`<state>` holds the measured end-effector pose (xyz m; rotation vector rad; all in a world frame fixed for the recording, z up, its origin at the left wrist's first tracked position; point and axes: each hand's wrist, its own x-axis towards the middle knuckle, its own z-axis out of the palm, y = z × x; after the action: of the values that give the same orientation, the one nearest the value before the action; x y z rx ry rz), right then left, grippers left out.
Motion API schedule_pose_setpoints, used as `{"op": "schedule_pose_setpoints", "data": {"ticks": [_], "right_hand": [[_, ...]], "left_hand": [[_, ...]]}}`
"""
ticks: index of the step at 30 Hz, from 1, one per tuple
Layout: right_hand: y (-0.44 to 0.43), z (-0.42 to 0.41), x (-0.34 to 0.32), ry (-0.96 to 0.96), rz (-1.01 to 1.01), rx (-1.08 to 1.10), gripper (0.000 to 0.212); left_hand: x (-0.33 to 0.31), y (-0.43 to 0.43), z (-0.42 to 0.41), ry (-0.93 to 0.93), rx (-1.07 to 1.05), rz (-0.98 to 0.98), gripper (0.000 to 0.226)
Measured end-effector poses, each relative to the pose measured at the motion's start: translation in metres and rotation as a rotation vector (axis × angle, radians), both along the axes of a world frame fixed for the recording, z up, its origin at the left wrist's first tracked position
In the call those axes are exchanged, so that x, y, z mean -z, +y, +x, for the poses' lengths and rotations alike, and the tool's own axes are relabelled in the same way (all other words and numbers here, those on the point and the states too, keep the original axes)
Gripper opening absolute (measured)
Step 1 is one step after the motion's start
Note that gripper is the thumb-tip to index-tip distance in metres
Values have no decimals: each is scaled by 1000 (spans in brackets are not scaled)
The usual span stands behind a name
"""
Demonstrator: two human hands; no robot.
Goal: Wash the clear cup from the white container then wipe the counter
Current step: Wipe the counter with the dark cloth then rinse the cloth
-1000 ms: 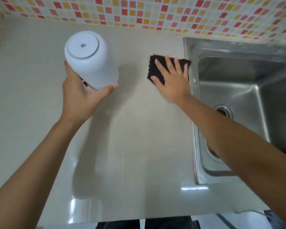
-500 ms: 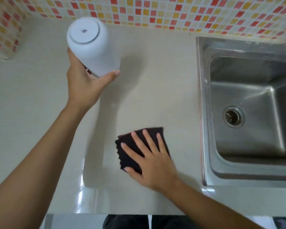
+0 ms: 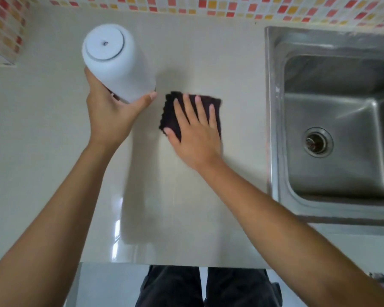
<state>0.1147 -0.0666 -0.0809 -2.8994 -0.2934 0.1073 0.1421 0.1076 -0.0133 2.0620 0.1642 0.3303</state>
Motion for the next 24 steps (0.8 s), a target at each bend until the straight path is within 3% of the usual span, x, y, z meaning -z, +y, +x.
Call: {"op": "schedule_pose_setpoints", "data": {"ticks": [3,6,12,17,24], "right_hand": [[-25,-112,-11,67,-28,-180,70],[-61,-148,-10,89,-68,-186,70],[-87,-28,-1,-9,-130,153,69],[-102,80,5,6,-60,276,60],[-106,32,7,-89,41,230,48]], "left_hand": [[-1,-8,4,2,9,-17,97],[2,-21,3,32,28,-56,96],[20,-46,-15,113,74,-58,98],[31,-62,-33,136,99,-41,98],[35,-73,-44,187,111,-53,96]]}}
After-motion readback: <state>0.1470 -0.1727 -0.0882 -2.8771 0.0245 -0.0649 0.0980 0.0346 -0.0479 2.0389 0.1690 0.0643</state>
